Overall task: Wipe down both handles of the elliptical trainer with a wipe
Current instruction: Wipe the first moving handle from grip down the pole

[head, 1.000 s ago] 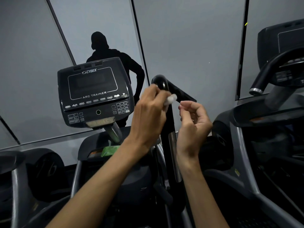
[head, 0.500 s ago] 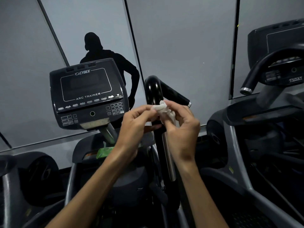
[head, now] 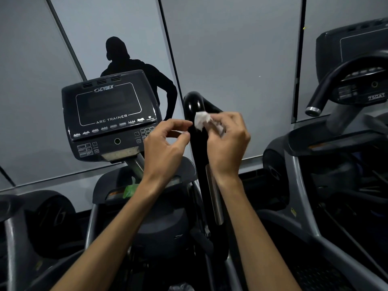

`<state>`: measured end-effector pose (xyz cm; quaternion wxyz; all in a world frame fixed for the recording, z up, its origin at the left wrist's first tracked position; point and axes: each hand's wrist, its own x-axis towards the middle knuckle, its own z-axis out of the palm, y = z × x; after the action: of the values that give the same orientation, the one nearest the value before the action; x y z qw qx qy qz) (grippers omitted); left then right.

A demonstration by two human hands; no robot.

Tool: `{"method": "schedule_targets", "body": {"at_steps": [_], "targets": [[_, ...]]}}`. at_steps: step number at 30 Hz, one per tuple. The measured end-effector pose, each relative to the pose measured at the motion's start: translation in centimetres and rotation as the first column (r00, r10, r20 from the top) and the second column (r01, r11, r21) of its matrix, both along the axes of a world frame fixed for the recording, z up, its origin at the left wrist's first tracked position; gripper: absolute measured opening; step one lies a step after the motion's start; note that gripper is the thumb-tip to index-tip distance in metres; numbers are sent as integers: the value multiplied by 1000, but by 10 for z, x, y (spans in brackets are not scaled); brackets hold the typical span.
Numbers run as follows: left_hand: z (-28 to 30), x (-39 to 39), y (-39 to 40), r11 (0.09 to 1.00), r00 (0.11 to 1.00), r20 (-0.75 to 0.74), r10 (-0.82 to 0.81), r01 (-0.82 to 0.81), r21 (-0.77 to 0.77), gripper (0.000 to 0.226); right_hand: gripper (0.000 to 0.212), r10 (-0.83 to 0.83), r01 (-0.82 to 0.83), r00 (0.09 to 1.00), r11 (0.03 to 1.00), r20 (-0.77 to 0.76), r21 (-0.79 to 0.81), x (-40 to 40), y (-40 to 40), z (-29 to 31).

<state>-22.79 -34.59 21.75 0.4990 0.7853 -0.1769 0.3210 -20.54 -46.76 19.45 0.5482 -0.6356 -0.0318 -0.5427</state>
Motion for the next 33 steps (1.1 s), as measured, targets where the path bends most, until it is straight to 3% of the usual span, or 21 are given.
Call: {"method": "schedule_targets", "body": {"at_steps": [6, 12, 16, 18, 21, 24, 29, 33], "targets": [[7, 0, 8, 999, 999, 28, 41, -42, 8, 19, 14, -7, 26, 995, 980, 96, -197, -16, 3, -38], [1, 2, 1, 998, 998, 17, 57, -57, 24, 20, 18, 42, -41, 996, 999, 74, -13, 6, -5, 0], [1, 0, 3, 999, 999, 27, 37, -38, 38, 19, 18, 73, -57, 992, 986, 104, -154, -7, -7, -29], [0, -1, 3, 1000, 1000, 11, 15, -15, 27, 20, 19, 91, -78, 993, 985, 80, -152, -14, -12, -41], [-4, -4, -4, 1000, 1000, -4, -3, 3, -8, 25, 29, 219, -220, 975, 974, 40, 47, 6, -16, -13], [-3, -7, -2, 1000, 1000, -21, -11, 10, -23, 27, 32, 464, -474, 879, 831, 110, 290, 26, -11, 8], [-2, -11, 11, 1000, 999, -41, -23, 23, -20, 28, 26, 635, -640, 760, 694, 138, 328, -1, -17, -33], [-11, -12, 1, 999, 999, -40, -33, 34, 20, 28, 35, 607, -594, 785, 685, 120, 422, 25, -14, 1]]}}
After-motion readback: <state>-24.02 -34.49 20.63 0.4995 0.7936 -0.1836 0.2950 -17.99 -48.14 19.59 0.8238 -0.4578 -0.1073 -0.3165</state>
